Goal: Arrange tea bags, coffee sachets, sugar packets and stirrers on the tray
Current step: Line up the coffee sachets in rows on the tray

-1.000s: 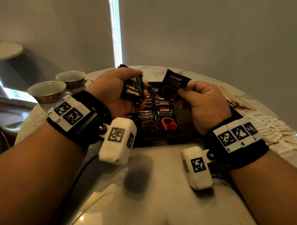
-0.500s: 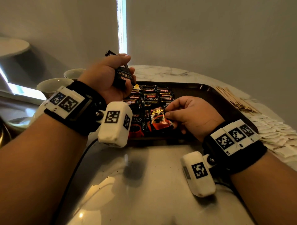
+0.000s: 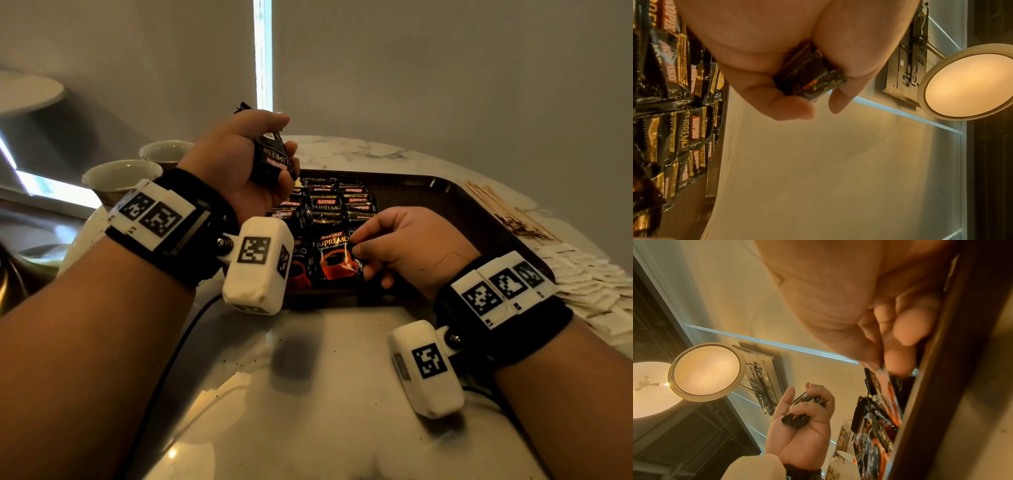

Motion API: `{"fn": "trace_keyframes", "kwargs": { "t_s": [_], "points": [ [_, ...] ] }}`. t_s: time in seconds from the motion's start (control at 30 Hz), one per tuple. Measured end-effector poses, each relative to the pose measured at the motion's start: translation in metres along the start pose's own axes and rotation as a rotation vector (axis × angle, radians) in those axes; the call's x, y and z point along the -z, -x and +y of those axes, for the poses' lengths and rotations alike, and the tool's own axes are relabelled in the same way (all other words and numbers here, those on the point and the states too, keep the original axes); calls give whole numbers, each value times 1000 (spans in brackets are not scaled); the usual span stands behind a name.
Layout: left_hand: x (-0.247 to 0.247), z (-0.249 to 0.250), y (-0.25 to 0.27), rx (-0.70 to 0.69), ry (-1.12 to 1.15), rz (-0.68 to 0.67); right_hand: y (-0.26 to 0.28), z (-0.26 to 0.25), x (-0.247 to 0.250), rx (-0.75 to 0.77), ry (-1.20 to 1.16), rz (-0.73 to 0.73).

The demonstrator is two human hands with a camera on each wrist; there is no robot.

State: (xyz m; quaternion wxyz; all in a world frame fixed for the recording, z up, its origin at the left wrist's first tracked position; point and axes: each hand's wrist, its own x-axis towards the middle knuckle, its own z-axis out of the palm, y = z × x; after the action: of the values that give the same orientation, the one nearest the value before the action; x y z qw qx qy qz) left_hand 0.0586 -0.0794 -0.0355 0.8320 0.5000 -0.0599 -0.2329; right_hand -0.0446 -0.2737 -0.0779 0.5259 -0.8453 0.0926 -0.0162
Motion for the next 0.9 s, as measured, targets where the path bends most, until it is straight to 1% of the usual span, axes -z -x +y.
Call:
{"fn": "trace_keyframes", "kwargs": {
  "t_s": [0.47, 0.9],
  "points": [
    [-3, -2, 0, -16, -5, -2, 2, -5, -1, -21, 36, 6],
    [-1, -4, -2, -11, -5, -9, -1, 1, 0, 12, 11, 25]
  ]
}}
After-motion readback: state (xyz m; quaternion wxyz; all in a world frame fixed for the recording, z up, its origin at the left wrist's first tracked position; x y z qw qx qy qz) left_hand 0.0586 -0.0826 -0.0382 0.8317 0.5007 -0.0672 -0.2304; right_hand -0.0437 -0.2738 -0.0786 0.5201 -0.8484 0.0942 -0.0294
